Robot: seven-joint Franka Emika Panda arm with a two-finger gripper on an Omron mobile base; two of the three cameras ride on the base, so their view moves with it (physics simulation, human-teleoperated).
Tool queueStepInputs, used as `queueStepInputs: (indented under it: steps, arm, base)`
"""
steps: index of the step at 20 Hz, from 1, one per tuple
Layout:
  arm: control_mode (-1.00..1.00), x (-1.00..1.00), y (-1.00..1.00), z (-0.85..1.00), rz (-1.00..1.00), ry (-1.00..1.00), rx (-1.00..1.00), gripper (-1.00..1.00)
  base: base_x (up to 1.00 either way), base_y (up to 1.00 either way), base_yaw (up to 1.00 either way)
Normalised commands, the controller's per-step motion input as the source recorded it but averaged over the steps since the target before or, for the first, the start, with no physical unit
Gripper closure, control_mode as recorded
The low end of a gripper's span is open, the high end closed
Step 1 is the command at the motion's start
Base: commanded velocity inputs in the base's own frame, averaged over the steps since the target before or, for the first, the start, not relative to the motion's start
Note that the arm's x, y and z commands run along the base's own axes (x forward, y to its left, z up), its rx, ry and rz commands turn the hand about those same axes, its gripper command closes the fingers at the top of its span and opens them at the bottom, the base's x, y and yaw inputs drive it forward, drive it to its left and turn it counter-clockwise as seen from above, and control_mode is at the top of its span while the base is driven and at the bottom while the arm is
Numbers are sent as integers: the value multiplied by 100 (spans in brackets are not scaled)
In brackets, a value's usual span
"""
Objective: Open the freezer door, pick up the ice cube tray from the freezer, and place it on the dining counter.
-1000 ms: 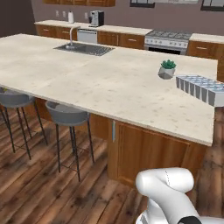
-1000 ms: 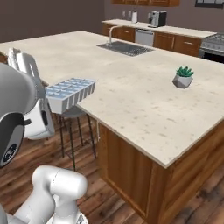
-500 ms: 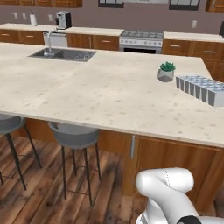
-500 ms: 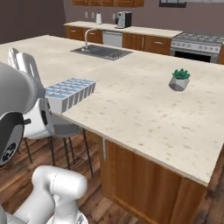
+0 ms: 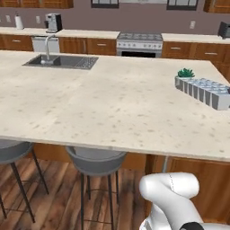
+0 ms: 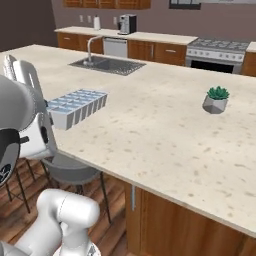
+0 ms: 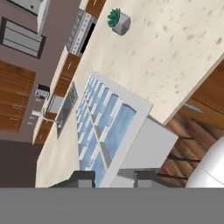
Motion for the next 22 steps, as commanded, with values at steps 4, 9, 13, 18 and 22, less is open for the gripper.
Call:
queueStepInputs:
  steps: [4, 9, 13, 18, 22]
  arm:
    - [100, 0, 0, 0, 0, 0, 0, 100]
    - [100, 0, 0, 0, 0, 0, 0, 100]
    - [-100, 99, 0, -51, 0, 3, 0, 100]
    - [-100, 100, 0, -92, 6, 11, 0, 100]
    - [-100, 100, 4, -100, 11, 18, 0, 100]
  base:
    - [76, 12, -15]
    - [63, 1, -8]
    - [0, 0, 0]
    - [0, 0, 0]
    - [0, 0, 0]
